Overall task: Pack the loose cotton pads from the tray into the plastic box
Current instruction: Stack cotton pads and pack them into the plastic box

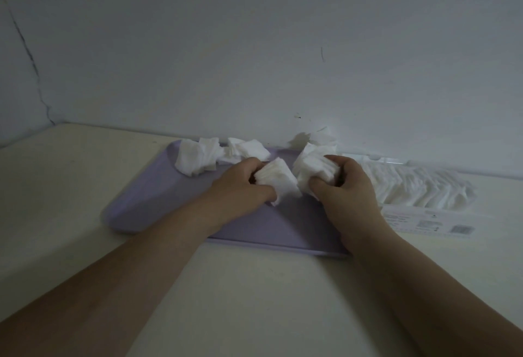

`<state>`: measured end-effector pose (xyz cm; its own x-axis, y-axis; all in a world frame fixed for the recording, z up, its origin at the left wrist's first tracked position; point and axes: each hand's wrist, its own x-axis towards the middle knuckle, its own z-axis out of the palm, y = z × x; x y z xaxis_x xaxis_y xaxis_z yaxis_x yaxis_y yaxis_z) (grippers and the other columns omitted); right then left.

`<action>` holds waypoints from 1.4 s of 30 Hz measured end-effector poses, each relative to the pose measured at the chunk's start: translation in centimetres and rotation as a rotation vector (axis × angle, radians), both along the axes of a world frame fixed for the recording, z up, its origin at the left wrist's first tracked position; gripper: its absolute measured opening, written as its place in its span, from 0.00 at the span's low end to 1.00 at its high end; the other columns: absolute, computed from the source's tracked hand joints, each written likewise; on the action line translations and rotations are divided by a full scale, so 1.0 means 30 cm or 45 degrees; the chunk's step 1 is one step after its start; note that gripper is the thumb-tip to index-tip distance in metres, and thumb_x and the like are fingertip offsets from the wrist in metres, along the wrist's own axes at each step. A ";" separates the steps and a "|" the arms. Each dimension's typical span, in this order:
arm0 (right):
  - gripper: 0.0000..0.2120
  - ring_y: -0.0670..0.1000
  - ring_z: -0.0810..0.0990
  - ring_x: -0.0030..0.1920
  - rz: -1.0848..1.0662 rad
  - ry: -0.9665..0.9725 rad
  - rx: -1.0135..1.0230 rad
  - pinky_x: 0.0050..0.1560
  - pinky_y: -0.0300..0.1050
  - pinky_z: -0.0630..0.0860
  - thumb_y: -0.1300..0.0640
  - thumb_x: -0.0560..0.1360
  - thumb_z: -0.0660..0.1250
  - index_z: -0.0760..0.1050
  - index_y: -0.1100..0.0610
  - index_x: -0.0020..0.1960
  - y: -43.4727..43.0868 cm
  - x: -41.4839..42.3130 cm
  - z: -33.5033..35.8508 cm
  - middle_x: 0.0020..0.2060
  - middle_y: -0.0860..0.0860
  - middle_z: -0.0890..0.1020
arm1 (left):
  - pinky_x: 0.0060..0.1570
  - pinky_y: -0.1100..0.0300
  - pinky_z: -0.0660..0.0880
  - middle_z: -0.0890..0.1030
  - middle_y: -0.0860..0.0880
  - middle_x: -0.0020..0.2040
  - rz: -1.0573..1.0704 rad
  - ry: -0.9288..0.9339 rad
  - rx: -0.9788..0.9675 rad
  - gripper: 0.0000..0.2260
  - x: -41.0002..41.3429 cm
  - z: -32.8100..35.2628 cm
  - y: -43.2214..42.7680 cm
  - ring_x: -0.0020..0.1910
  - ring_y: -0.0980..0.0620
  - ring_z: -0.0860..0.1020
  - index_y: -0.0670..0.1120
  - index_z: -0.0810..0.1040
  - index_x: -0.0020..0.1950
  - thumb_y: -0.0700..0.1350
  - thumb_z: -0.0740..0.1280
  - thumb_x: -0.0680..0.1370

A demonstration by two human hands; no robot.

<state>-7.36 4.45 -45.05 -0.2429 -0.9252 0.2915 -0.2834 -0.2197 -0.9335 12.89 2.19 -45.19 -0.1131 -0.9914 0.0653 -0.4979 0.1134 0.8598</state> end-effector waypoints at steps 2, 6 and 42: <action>0.17 0.42 0.83 0.50 0.040 0.020 0.025 0.51 0.43 0.80 0.58 0.72 0.74 0.77 0.48 0.58 -0.004 -0.002 -0.005 0.49 0.44 0.85 | 0.58 0.45 0.78 0.83 0.57 0.41 -0.056 0.046 -0.003 0.15 -0.005 0.001 0.004 0.46 0.52 0.81 0.58 0.80 0.44 0.59 0.72 0.60; 0.19 0.46 0.84 0.52 0.127 0.082 0.049 0.55 0.47 0.82 0.58 0.72 0.76 0.78 0.50 0.61 -0.001 0.005 -0.007 0.51 0.46 0.85 | 0.47 0.48 0.81 0.84 0.50 0.41 -0.189 0.073 -0.099 0.13 -0.013 -0.005 0.024 0.40 0.56 0.80 0.51 0.80 0.47 0.54 0.77 0.67; 0.32 0.48 0.84 0.56 0.458 0.194 0.111 0.63 0.53 0.80 0.53 0.63 0.79 0.75 0.51 0.66 0.011 0.014 -0.006 0.55 0.47 0.85 | 0.39 0.60 0.73 0.80 0.50 0.38 -0.108 0.269 -0.240 0.22 0.001 -0.022 0.009 0.33 0.58 0.74 0.48 0.80 0.56 0.41 0.84 0.66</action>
